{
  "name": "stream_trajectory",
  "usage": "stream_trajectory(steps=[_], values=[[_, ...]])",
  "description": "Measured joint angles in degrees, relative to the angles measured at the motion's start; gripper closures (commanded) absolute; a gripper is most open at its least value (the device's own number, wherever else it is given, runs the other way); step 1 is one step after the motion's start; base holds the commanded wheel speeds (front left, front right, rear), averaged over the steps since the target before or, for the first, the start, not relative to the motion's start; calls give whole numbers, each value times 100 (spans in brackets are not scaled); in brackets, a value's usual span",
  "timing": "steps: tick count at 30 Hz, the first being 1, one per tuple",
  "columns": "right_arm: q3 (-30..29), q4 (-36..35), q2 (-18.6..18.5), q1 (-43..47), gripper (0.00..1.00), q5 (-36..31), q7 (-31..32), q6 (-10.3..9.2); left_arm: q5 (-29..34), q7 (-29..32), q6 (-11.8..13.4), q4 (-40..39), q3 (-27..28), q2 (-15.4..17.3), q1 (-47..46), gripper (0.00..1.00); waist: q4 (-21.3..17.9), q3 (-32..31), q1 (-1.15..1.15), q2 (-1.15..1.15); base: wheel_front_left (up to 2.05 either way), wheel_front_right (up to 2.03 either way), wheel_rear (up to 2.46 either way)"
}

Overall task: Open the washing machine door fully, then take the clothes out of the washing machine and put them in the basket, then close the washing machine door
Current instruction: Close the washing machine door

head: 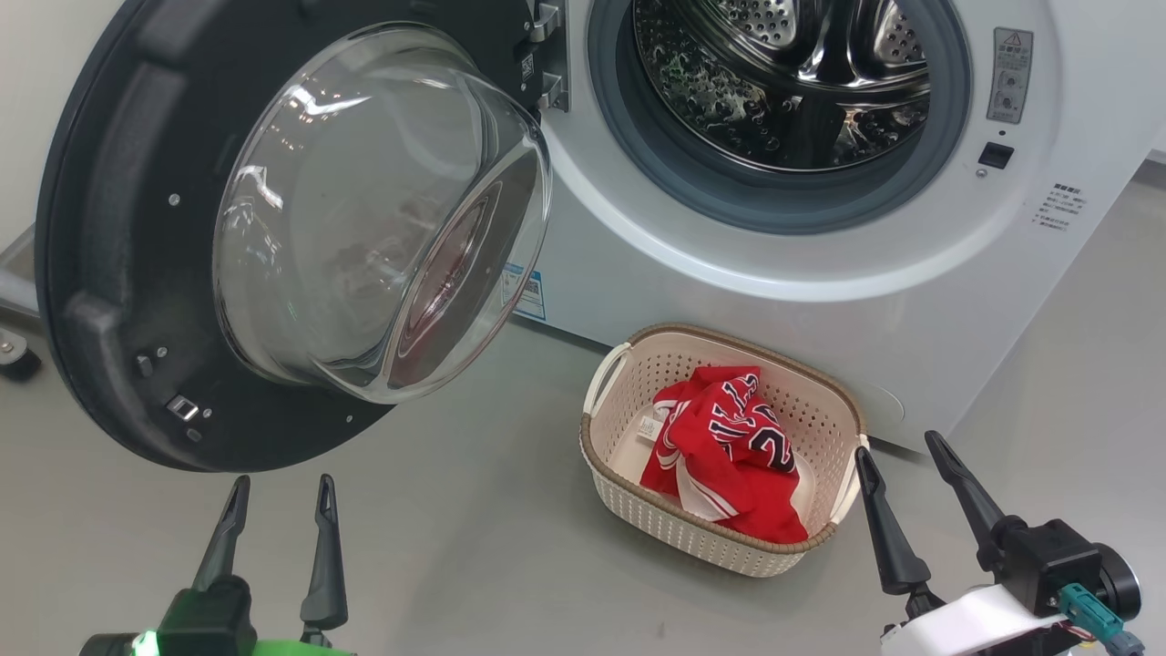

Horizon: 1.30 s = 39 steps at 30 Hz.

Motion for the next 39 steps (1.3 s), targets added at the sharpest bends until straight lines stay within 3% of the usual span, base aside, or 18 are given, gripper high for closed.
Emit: stream_trajectory(steps=[12,13,15,17,18,19,25,29,36,39], values=[[53,54,2,-86,0,0,44,43,-40,-51,1,-90,90,-13,66,0,45,-42,0,0,0,0,0],[55,59,3,-86,0,0,44,43,-40,-51,1,-93,92,-14,75,4,45,-44,0,0,0,0,0],[57,71,3,-86,0,0,45,43,-40,-51,1,-103,97,-14,84,18,45,-48,0,0,0,0,0],[59,74,3,-86,0,0,44,43,-40,-49,1,-107,101,-15,86,77,43,-51,0,0,0,0,0],[59,74,3,-86,0,0,44,43,-40,-49,1,-108,103,-15,87,96,43,-51,0,0,0,0,0],[60,75,3,-86,0,0,44,43,-40,-49,1,-108,104,-15,88,100,42,-52,0,0,0,0,0],[60,81,5,-86,0,0,44,43,-151,-79,1,-153,120,-19,92,100,39,-51,0,0,0,0,0],[64,90,11,-87,0,0,44,43,-770,-253,-12,-431,148,-29,90,100,38,-47,0,0,0,0,0],[69,90,9,-88,0,0,44,42,-3602,-414,-398,-1115,8,-33,74,100,50,-25,0,0,0,0,0],[77,87,10,-90,0,0,44,42,-4480,-534,-454,-1570,-167,-35,73,100,59,-8,0,0,0,0,0]])
